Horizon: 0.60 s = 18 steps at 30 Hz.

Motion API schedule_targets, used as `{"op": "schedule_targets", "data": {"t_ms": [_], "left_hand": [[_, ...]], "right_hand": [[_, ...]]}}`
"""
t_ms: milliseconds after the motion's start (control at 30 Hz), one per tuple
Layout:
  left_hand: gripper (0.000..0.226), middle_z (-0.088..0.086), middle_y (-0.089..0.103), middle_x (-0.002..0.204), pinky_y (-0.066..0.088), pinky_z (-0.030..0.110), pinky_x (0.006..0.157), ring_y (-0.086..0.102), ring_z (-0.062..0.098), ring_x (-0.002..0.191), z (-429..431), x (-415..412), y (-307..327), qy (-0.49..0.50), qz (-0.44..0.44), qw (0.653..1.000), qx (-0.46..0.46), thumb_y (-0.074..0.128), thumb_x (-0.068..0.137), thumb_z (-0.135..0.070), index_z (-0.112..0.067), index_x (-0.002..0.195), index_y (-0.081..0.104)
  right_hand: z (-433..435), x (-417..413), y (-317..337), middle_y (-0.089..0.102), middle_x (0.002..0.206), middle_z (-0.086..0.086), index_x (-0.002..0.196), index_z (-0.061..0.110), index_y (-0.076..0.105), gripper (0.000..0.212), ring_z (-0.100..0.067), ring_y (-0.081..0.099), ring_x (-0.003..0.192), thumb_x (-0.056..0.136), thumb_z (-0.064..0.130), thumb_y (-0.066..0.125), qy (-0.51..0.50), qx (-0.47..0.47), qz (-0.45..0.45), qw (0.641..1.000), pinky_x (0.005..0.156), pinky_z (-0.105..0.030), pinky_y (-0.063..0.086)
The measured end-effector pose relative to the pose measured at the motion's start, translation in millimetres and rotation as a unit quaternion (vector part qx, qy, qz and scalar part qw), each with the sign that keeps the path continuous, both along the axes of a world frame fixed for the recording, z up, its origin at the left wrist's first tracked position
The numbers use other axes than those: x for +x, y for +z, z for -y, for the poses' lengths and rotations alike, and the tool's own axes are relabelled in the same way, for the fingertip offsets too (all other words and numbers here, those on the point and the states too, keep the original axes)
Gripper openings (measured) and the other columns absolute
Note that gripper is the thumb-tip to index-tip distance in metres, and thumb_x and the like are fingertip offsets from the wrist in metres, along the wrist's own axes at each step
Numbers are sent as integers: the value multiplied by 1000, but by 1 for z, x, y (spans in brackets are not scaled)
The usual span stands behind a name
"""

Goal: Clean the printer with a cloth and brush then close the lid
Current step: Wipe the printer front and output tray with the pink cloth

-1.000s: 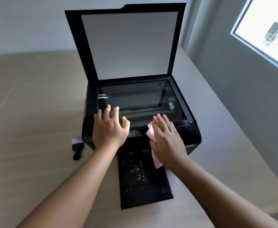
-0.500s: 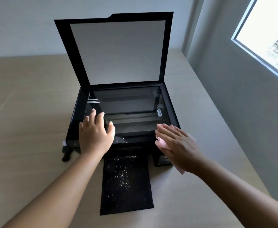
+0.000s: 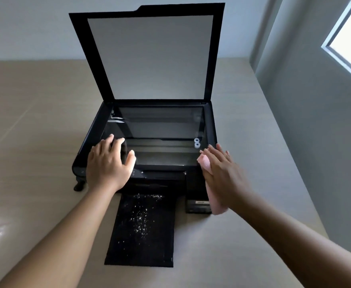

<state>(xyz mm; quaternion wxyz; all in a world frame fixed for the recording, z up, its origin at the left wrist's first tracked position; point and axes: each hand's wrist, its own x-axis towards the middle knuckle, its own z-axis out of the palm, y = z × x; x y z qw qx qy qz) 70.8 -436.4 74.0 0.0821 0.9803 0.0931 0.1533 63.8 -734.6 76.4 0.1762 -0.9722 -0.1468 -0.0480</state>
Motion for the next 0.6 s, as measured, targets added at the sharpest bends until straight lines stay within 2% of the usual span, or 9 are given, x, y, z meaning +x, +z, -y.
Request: {"op": "schedule_targets", "data": {"t_ms": [33, 100, 200, 233, 300, 367, 433, 533, 600], "left_hand": [[60, 14, 49, 142, 33, 51, 108, 44, 37, 127, 0, 1, 0, 0, -1, 1000, 0, 33, 83, -53, -17, 126, 54], [61, 14, 48, 142, 32, 51, 108, 43, 36, 127, 0, 0, -1, 2, -4, 1000, 0, 32, 83, -53, -17, 127, 54], [60, 13, 50, 141, 33, 50, 108, 43, 36, 126, 0, -1, -1, 2, -5, 1000, 1, 33, 84, -53, -17, 126, 54], [59, 13, 50, 140, 33, 50, 108, 43, 36, 126, 0, -1, -2, 1, -5, 1000, 1, 33, 84, -53, -17, 126, 54], [59, 13, 51, 140, 33, 50, 108, 43, 36, 126, 1, -1, -1, 3, -4, 1000, 1, 33, 84, -52, -17, 126, 54], [58, 12, 51, 139, 33, 49, 108, 43, 35, 126, 0, -1, -1, 3, -1, 1000, -1, 34, 84, -52, -17, 125, 55], [57, 12, 52, 138, 34, 49, 107, 44, 35, 125, 0, -2, -1, 0, 3, 1000, -1, 34, 85, -51, -16, 124, 55], [57, 12, 52, 138, 33, 50, 108, 44, 35, 126, -1, -2, -2, -3, 2, 1000, -5, 34, 85, -51, -16, 124, 55], [56, 13, 52, 138, 33, 51, 108, 44, 36, 126, -1, -2, -2, -5, 5, 1000, -6, 35, 85, -51, -16, 124, 56]], "right_hand": [[-14, 3, -1, 43, 149, -10, 138, 9, 48, 46, -25, 27, 145, 95, 25, 52, -7, -2, 4, 1000, 117, -33, 15], [-36, -1, -2, 50, 143, -14, 132, 5, 54, 47, -28, 39, 139, 89, 21, 57, 56, -30, 26, 998, 116, -39, 20], [-16, -11, -1, 46, 148, -7, 138, 12, 50, 51, -22, 36, 141, 92, 35, 49, 179, -80, 34, 980, 119, -40, 18], [-3, -10, 0, 41, 151, -3, 141, 17, 47, 52, -19, 30, 144, 96, 43, 42, 161, -79, 25, 984, 120, -39, 16], [8, -5, -1, 36, 154, -4, 142, 20, 45, 51, -19, 23, 146, 99, 47, 36, 44, -15, 8, 999, 121, -41, 15], [-20, -3, -1, 44, 148, -13, 136, 11, 51, 51, -29, 32, 142, 97, 41, 39, -40, 1, 23, 999, 118, -42, 24], [-52, -12, -5, 48, 144, -16, 132, 5, 54, 53, -30, 41, 137, 91, 38, 44, 13, -34, 51, 998, 115, -42, 31], [-33, -21, -6, 44, 148, -8, 137, 11, 51, 52, -21, 38, 140, 90, 35, 56, 191, -69, 51, 978, 117, -37, 29], [-6, -18, -4, 46, 148, -5, 137, 14, 51, 50, -17, 35, 141, 93, 37, 52, 144, -49, 60, 987, 118, -35, 26]]}}
